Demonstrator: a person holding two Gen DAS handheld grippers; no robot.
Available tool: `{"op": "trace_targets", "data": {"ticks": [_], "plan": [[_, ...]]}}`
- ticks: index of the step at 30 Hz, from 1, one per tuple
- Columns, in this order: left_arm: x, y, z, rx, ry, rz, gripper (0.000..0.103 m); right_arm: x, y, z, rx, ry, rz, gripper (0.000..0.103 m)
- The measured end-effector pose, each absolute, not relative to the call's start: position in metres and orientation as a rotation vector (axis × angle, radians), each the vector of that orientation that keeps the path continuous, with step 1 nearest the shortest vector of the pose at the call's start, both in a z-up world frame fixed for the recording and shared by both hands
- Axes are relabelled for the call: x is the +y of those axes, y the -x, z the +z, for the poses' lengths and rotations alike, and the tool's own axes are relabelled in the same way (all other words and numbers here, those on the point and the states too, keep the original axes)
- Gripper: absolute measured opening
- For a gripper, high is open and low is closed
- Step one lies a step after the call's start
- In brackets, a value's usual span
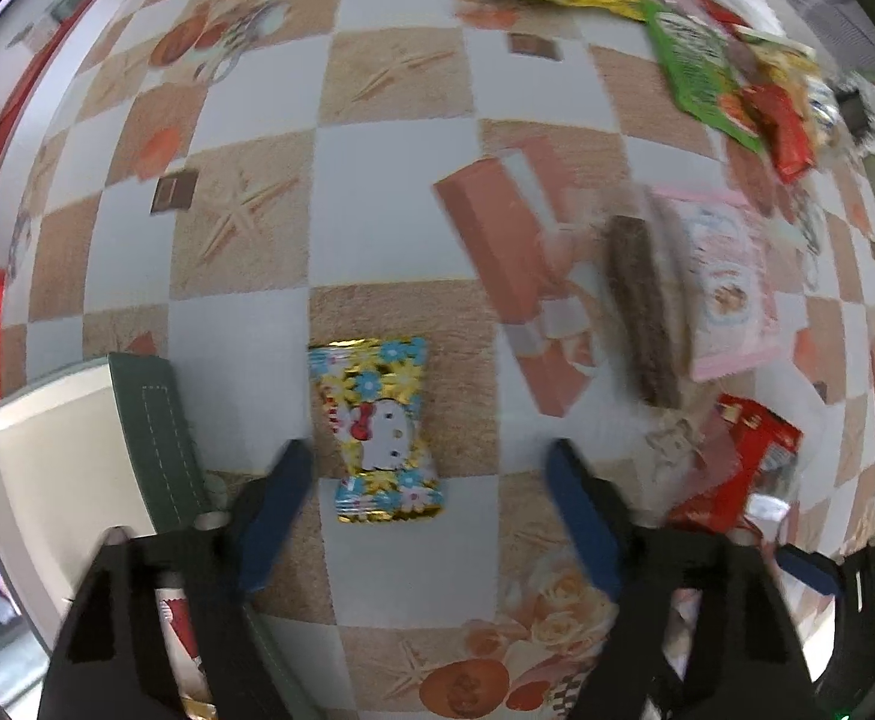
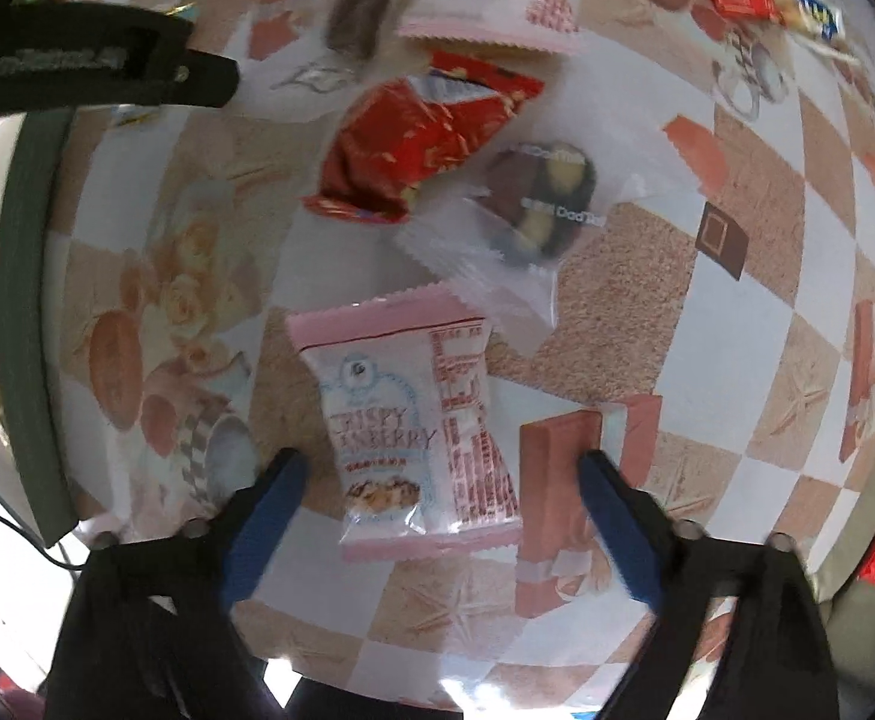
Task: Organize snacks
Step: 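Grasp the Hello Kitty candy with the left tool while the right tool grasps the Crispy Cranberry bag, then carry both snacks over the white tray and open both tools to drop them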
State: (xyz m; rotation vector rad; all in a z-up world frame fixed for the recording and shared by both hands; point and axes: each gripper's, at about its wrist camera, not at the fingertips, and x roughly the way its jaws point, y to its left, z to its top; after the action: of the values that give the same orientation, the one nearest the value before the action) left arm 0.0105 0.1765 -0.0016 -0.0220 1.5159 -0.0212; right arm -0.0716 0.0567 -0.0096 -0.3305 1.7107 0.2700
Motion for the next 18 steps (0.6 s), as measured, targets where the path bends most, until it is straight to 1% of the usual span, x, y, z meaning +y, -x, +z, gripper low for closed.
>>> {"op": "trace_targets", "data": {"ticks": [1, 2, 3, 4, 5, 10, 18], "plan": [[0.172, -0.009, 0.001, 1.509, 0.006, -0.038, 0.054, 0.059, 0.074, -0.004, 1.692, 0.336, 0.278, 0.062], [0.167, -0.008, 0.004, 1.504, -0.011, -0.056, 0.034, 0.06, 0.075, -0.001, 1.681, 0.337, 0.284, 0.05], [0.164, -0.007, 0.005, 1.508, -0.025, -0.07, 0.034, 0.06, 0.076, 0.002, 1.676, 0.321, 0.297, 0.048], [0.161, -0.004, 0.004, 1.518, -0.035, -0.079, 0.034, 0.058, 0.077, 0.002, 1.692, 0.28, 0.307, 0.048], [0.159, -0.002, 0.005, 1.52, -0.037, -0.082, 0.027, 0.055, 0.078, 0.003, 1.703, 0.24, 0.305, 0.048], [0.157, 0.019, 0.017, 1.508, -0.002, -0.11, 0.026, 0.029, 0.089, 0.006, 1.733, -0.001, 0.29, 0.048], [0.164, 0.062, 0.051, 1.446, 0.056, -0.145, 0.026, 0.006, 0.11, 0.017, 1.714, -0.144, 0.268, 0.048]]}}
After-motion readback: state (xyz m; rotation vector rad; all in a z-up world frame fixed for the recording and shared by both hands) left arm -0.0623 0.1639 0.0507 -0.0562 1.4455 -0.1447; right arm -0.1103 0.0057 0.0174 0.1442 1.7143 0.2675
